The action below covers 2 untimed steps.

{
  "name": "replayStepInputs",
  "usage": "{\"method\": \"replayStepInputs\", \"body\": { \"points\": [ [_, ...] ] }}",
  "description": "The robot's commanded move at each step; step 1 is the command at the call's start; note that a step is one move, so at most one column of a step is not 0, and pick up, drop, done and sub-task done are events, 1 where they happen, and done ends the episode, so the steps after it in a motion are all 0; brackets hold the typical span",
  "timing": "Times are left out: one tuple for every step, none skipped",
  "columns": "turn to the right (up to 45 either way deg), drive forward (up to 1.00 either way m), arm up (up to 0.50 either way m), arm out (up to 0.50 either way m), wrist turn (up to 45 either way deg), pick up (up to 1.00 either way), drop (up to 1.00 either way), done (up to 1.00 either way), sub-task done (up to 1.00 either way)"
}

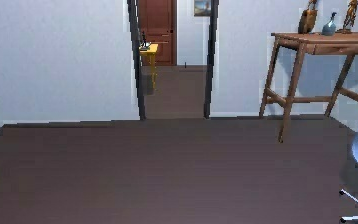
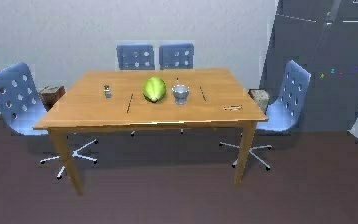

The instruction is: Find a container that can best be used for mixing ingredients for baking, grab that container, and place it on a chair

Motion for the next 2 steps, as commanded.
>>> {"method": "replayStepInputs", "body": {
  "points": [
    [21.0, 0.00, 0.00, 0.00, 0.0, 0.00, 0.00, 0.00, 0.00],
    [0.0, 0.05, 0.00, 0.00, 0.0, 0.00, 0.00, 0.00, 0.00]
  ]
}}
